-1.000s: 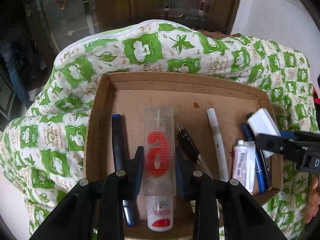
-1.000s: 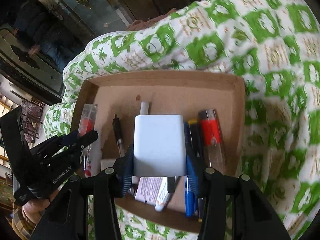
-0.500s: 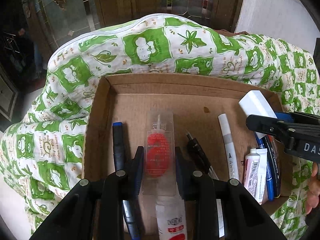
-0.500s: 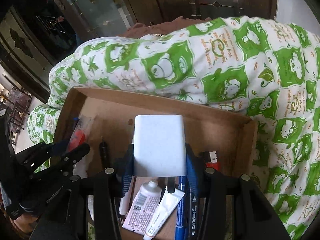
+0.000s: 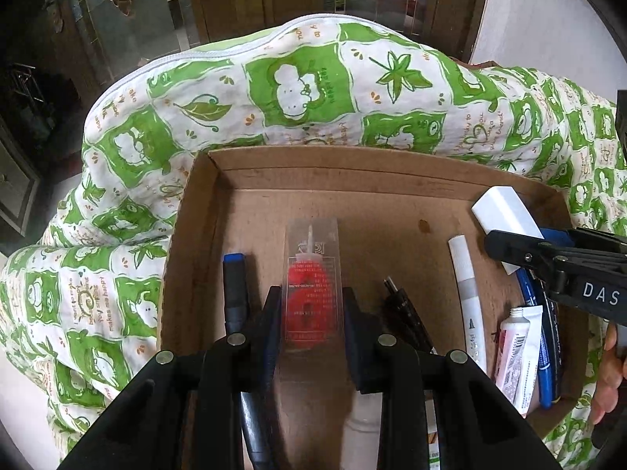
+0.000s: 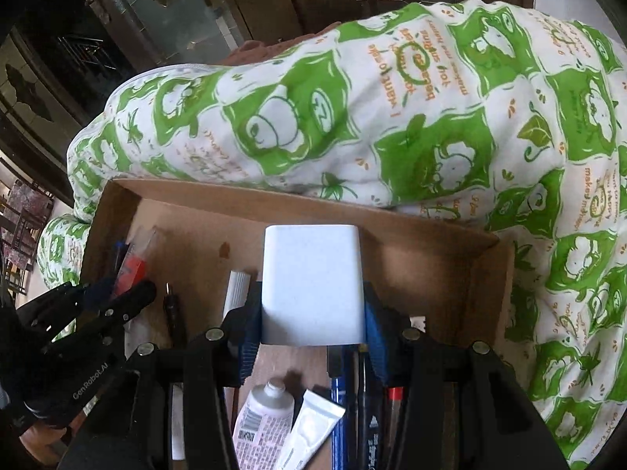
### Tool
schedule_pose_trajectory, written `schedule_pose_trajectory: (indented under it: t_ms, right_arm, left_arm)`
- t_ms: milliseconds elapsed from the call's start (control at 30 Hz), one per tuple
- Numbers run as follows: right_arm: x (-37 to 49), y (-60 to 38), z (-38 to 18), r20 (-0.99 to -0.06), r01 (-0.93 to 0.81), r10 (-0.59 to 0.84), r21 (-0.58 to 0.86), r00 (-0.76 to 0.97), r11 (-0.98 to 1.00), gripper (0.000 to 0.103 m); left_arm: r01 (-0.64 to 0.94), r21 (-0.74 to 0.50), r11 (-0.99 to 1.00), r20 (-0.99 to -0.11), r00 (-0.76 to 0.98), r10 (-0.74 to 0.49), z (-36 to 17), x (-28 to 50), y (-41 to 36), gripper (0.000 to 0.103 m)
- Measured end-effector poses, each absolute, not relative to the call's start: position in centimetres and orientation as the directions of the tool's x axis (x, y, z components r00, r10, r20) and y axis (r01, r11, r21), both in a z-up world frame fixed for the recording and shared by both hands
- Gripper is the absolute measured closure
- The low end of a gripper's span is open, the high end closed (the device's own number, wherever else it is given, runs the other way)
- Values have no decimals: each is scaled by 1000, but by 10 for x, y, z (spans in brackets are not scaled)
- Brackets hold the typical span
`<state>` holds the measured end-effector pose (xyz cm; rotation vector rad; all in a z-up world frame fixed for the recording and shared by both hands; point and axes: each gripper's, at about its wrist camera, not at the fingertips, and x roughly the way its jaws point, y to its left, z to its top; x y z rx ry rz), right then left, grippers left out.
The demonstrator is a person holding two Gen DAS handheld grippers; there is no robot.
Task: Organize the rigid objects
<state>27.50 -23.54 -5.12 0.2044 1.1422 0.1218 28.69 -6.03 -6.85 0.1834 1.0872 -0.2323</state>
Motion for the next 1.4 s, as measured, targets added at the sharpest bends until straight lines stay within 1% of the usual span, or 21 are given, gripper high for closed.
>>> schedule_pose_trajectory:
  t_ms: [133, 167, 200, 233, 267, 300, 333, 367, 433, 500, 567, 633, 700, 833, 867, 900, 933, 1000, 1100, 1267, 1400]
  right_arm:
    - [276, -232, -53, -885, 18, 196, 224, 422, 974, 57]
    - [277, -231, -53, -883, 25, 199, 231, 425, 973, 54]
    - [276, -231, -53, -878, 28, 212, 248, 430, 968, 51]
    - [277, -227, -53, -875, 31, 220, 258, 432, 966, 50]
    - [275, -226, -51, -872, 32, 221, 260, 437, 965, 50]
    - [272, -226, -48, -869, 30, 221, 261, 443, 965, 49]
    - [269, -225, -44, -866, 27, 224, 263, 448, 964, 49]
    - [265, -226, -40, -863, 25, 226, 266, 452, 964, 48]
    - [252, -227, -30, -853, 23, 237, 279, 464, 960, 43]
    - [236, -229, -20, -850, 25, 239, 284, 470, 959, 35]
    - [221, -231, -14, -854, 30, 236, 281, 463, 959, 32]
    - [201, -232, -12, -864, 36, 242, 287, 442, 957, 27]
    - [179, -232, -11, -876, 60, 248, 299, 414, 953, 22]
    - [149, -237, -15, -891, 112, 264, 325, 370, 939, 21]
    - [142, -238, -13, -889, 115, 270, 332, 369, 936, 17]
    - [134, -237, -12, -889, 114, 270, 332, 371, 936, 10]
    - [126, -238, -10, -888, 112, 263, 326, 377, 939, 7]
    - [110, -235, -7, -885, 109, 247, 312, 394, 944, 3]
    - [90, -232, -12, -889, 109, 261, 323, 376, 940, 0]
    - [72, -221, -22, -898, 103, 279, 330, 340, 938, 0]
    - [62, -219, -28, -900, 128, 266, 326, 344, 937, 0]
  left_arm:
    - [271, 19, 962, -894, 435, -105, -67, 287, -61, 73]
    - [269, 17, 963, -895, 434, -106, -66, 286, -61, 73]
    - [265, 17, 964, -895, 434, -104, -66, 284, -62, 70]
    - [261, 18, 965, -896, 433, -100, -65, 283, -61, 63]
    - [255, 16, 967, -896, 432, -100, -64, 281, -61, 60]
    - [251, 13, 968, -895, 435, -101, -62, 278, -61, 55]
    - [247, 7, 969, -893, 437, -105, -60, 275, -60, 51]
    - [245, 0, 970, -892, 439, -111, -57, 272, -59, 50]
    - [242, -9, 970, -888, 444, -118, -49, 264, -56, 43]
    - [242, -11, 970, -885, 448, -122, -42, 254, -54, 38]
    - [253, -18, 967, -888, 441, -132, -35, 238, -51, 32]
    - [274, -24, 961, -896, 422, -143, -32, 220, -48, 23]
    - [292, -13, 956, -899, 415, -139, -32, 200, -47, 22]
    - [304, 9, 953, -899, 419, -126, -32, 164, -43, 21]
    - [303, 5, 953, -896, 424, -130, -31, 155, -44, 20]
    - [301, 0, 954, -892, 431, -136, -30, 146, -43, 17]
    - [296, -3, 955, -887, 440, -139, -28, 138, -41, 12]
    - [288, 12, 958, -877, 463, -129, -31, 120, -36, 8]
    - [280, 55, 959, -869, 486, -92, -32, 99, -31, 7]
    - [270, 43, 962, -873, 479, -95, -33, 77, -22, 7]
    - [234, 26, 972, -858, 505, -98, -18, 64, -11, 5]
